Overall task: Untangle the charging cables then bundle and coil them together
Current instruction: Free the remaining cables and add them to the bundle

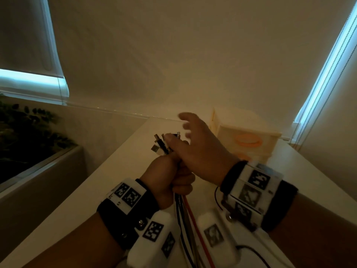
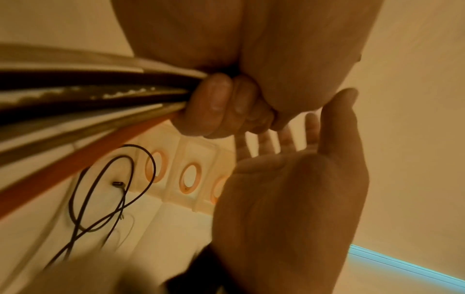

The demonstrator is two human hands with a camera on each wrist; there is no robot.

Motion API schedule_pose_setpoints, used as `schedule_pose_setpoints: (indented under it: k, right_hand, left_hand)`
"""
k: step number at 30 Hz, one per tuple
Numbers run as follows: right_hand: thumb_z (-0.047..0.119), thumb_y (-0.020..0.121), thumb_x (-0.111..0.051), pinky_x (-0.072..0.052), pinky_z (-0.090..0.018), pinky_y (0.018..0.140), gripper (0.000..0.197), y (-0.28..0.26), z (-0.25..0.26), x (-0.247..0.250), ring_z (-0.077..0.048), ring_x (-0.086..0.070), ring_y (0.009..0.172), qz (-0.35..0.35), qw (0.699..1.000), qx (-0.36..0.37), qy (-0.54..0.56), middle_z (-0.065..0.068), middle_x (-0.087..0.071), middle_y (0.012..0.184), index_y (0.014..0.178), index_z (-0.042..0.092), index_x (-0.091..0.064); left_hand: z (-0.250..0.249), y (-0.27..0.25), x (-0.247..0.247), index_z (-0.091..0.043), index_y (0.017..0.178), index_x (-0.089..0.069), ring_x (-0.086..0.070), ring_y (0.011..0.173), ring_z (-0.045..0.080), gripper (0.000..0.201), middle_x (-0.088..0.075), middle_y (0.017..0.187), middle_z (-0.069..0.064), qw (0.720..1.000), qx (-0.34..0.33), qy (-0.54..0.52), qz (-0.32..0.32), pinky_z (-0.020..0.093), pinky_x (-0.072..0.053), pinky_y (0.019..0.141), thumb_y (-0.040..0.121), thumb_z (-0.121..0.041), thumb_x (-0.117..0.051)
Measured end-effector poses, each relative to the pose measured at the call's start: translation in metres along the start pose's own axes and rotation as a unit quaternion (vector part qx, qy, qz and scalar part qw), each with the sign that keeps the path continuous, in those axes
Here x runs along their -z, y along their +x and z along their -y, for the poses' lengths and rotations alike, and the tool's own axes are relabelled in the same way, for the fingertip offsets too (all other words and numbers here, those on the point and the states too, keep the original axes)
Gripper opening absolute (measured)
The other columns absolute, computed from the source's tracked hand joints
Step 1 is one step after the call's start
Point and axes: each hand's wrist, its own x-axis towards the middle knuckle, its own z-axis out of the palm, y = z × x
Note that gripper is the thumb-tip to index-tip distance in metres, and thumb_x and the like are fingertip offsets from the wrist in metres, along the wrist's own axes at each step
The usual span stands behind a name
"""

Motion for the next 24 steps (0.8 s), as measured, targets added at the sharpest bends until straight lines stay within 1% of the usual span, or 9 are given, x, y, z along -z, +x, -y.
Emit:
schedule_pose_setpoints:
  k: [2, 5, 8, 10, 12, 15, 18, 22, 24]
  right_hand:
    - [0.055, 0.091, -0.059, -0.051, -0.04, 0.098, 0.068, -0.016, -0.007, -0.006, -0.017, -0.056, 0.119, 0.0, 0.989, -0.116, 0.096, 0.0, -0.045, 0.143, 0.147, 0.036, -0.026]
    - [0.056, 0.093, -0.056, -0.058, -0.034, 0.07, 0.062, -0.044, -0.013, -0.017, -0.016, -0.07, 0.09, 0.096, 0.91, -0.272, 0.298, 0.0, -0.065, 0.118, 0.144, 0.026, -0.039]
    - [0.05, 0.1, -0.047, -0.048, -0.026, 0.05, 0.04, -0.064, -0.015, -0.027, -0.015, -0.063, 0.055, 0.179, 0.865, -0.297, 0.362, -0.001, -0.07, 0.077, 0.125, 0.02, -0.056]
    - [0.049, 0.102, -0.043, -0.032, -0.023, 0.044, 0.036, -0.068, -0.018, -0.035, -0.012, -0.039, 0.04, 0.172, 0.879, -0.299, 0.33, 0.002, -0.05, 0.053, 0.121, 0.02, -0.052]
    - [0.047, 0.103, -0.039, -0.024, -0.021, 0.043, 0.034, -0.068, -0.02, -0.041, -0.01, -0.026, 0.038, 0.145, 0.9, -0.287, 0.294, 0.005, -0.035, 0.049, 0.106, 0.016, -0.053]
    - [0.045, 0.105, -0.036, -0.021, -0.022, 0.043, 0.036, -0.067, -0.02, -0.043, -0.01, -0.022, 0.038, 0.134, 0.911, -0.266, 0.285, 0.005, -0.03, 0.049, 0.083, 0.018, -0.046]
    - [0.043, 0.105, -0.037, -0.019, -0.023, 0.043, 0.034, -0.065, -0.022, -0.037, -0.012, -0.02, 0.04, 0.144, 0.917, -0.246, 0.279, 0.003, -0.027, 0.053, 0.082, 0.019, -0.042]
    - [0.047, 0.102, -0.043, -0.043, -0.035, 0.049, 0.047, -0.055, -0.021, -0.023, -0.018, -0.045, 0.051, 0.095, 0.977, -0.165, 0.092, -0.005, -0.047, 0.061, 0.08, 0.007, -0.055]
    - [0.042, 0.1, -0.045, -0.041, -0.041, 0.054, 0.051, -0.049, -0.017, -0.019, -0.02, -0.039, 0.054, 0.054, 0.994, -0.097, 0.015, -0.009, -0.04, 0.061, 0.068, 0.002, -0.047]
  left_hand:
    - [0.001, 0.0, -0.001, -0.022, 0.054, -0.049, -0.019, 0.041, 0.008, 0.053, -0.024, 0.055, -0.004, 1.0, -0.005, -0.008, -0.003, 0.023, -0.012, 0.047, 0.103, -0.04, -0.043]
    - [-0.001, 0.005, -0.001, -0.018, 0.052, -0.047, -0.028, 0.041, 0.009, 0.056, -0.03, 0.052, -0.003, 0.999, -0.008, -0.027, -0.023, 0.02, -0.024, 0.043, 0.099, -0.047, -0.048]
    - [-0.008, 0.01, 0.004, -0.017, 0.058, -0.034, -0.028, 0.043, 0.012, 0.054, -0.024, 0.053, -0.001, 0.998, -0.022, -0.041, -0.037, 0.024, -0.032, 0.041, 0.099, -0.048, -0.048]
    - [-0.008, 0.011, 0.008, -0.016, 0.059, -0.034, -0.035, 0.048, 0.016, 0.054, -0.028, 0.054, 0.002, 0.998, -0.023, -0.022, -0.048, 0.028, -0.039, 0.049, 0.1, -0.049, -0.049]
    - [-0.005, 0.012, 0.01, -0.015, 0.057, -0.037, -0.048, 0.059, 0.021, 0.055, -0.038, 0.057, 0.004, 0.997, -0.035, 0.021, -0.059, 0.034, -0.045, 0.064, 0.098, -0.048, -0.051]
    - [-0.006, 0.013, 0.012, -0.014, 0.054, -0.044, -0.064, 0.076, 0.028, 0.053, -0.051, 0.063, 0.006, 0.998, -0.023, 0.034, -0.045, 0.043, -0.048, 0.082, 0.096, -0.045, -0.055]
    - [-0.008, 0.012, 0.012, -0.014, 0.054, -0.041, -0.064, 0.064, 0.028, 0.055, -0.041, 0.056, 0.004, 0.998, 0.006, -0.05, -0.026, 0.05, -0.045, 0.098, 0.098, -0.044, -0.053]
    - [-0.005, 0.014, 0.008, -0.017, 0.054, -0.032, -0.039, 0.047, 0.018, 0.058, -0.025, 0.05, 0.0, 0.993, -0.003, -0.106, -0.053, 0.039, -0.049, 0.079, 0.101, -0.047, -0.047]
    - [-0.007, 0.015, 0.007, -0.017, 0.054, -0.031, -0.03, 0.047, 0.015, 0.058, -0.024, 0.05, -0.001, 0.991, -0.022, -0.108, -0.076, 0.03, -0.037, 0.066, 0.101, -0.047, -0.047]
